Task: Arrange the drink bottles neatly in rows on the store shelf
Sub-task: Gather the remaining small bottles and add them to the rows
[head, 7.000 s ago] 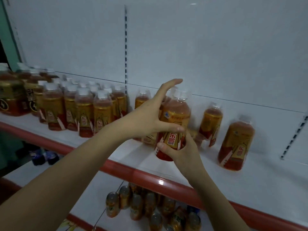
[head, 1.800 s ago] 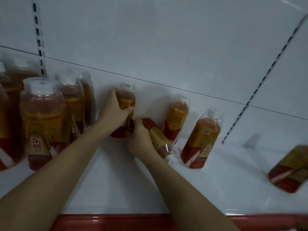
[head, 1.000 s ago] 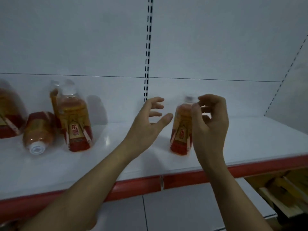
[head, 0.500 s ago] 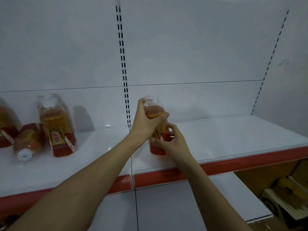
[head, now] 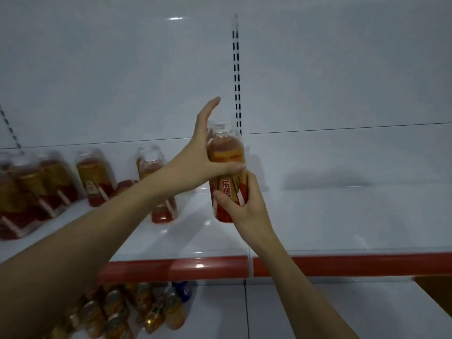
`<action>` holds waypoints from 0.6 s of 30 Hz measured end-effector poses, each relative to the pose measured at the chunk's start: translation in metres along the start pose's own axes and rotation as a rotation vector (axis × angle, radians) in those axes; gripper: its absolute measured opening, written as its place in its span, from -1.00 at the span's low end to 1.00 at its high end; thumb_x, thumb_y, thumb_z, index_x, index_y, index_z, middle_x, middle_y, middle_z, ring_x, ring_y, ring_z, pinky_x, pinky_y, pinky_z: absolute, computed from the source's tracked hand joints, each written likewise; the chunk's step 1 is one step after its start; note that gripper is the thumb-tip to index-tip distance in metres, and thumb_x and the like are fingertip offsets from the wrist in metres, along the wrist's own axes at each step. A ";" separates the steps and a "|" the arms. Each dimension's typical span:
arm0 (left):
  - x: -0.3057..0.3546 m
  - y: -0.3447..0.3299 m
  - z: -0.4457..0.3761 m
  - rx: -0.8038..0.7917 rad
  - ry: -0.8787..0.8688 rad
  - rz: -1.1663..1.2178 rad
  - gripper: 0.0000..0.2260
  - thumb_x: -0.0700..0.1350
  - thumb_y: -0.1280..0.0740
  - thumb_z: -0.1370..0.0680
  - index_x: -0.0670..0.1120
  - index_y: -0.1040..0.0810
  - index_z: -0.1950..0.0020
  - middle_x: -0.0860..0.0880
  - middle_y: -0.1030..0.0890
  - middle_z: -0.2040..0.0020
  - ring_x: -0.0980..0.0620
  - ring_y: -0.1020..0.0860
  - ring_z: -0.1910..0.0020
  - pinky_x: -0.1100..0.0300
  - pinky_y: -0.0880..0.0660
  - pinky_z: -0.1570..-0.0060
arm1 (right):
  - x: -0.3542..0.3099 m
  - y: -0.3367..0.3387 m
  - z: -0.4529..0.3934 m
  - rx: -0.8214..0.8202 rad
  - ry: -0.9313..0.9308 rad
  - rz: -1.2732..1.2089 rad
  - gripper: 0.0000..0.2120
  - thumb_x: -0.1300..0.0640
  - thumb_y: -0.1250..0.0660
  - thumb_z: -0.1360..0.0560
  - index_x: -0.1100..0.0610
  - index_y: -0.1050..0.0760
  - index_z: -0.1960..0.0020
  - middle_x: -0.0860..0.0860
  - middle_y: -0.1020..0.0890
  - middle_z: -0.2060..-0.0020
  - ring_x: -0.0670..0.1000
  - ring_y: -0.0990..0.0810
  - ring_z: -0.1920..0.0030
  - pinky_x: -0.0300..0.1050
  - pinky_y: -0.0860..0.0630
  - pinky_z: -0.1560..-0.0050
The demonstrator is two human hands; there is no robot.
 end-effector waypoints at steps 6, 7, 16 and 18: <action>-0.027 0.089 0.051 -0.031 0.100 -0.132 -0.23 -0.12 -0.56 -0.35 0.23 -0.22 -0.40 0.00 -0.53 -0.18 0.12 -0.64 -0.10 0.20 -0.62 0.06 | 0.008 -0.098 0.004 -0.139 -0.043 -0.056 -0.51 -0.06 -0.50 -0.44 -0.25 -0.28 -0.21 -0.17 -0.59 -0.10 -0.24 -0.64 -0.07 -0.31 -0.60 0.06; -0.033 0.106 0.058 -0.020 0.112 -0.150 -0.26 -0.10 -0.56 -0.35 0.23 -0.23 -0.38 -0.01 -0.53 -0.18 0.13 -0.64 -0.09 0.21 -0.62 0.09 | 0.009 -0.117 0.003 -0.151 -0.048 -0.067 -0.51 -0.07 -0.51 -0.44 -0.24 -0.29 -0.21 -0.16 -0.60 -0.10 -0.21 -0.65 -0.07 -0.28 -0.61 0.04; -0.113 0.270 0.128 0.079 0.173 -0.274 -0.25 0.04 -0.59 -0.30 0.25 -0.25 -0.35 -0.02 -0.57 -0.16 0.08 -0.62 -0.09 0.17 -0.64 0.02 | 0.029 -0.290 -0.021 -0.177 -0.085 -0.001 -0.52 0.01 -0.56 -0.44 -0.10 -0.41 -0.27 -0.19 -0.60 -0.10 -0.31 -0.58 -0.07 -0.48 -0.51 0.11; -0.133 0.299 0.139 0.132 0.184 -0.307 -0.26 0.00 -0.60 -0.32 0.26 -0.26 -0.35 0.03 -0.52 -0.18 0.08 -0.61 -0.05 0.24 -0.63 0.12 | 0.037 -0.323 -0.030 -0.170 -0.083 0.054 -0.55 -0.02 -0.55 -0.43 -0.16 -0.43 -0.23 -0.16 -0.59 -0.14 -0.26 -0.57 -0.11 -0.47 -0.52 0.12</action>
Point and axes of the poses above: each hand's wrist, its own z-axis away from the middle knuckle, its own y-axis out of the back of the hand, x = y × z, the point moved 9 cm from there along -z, towards the middle knuckle
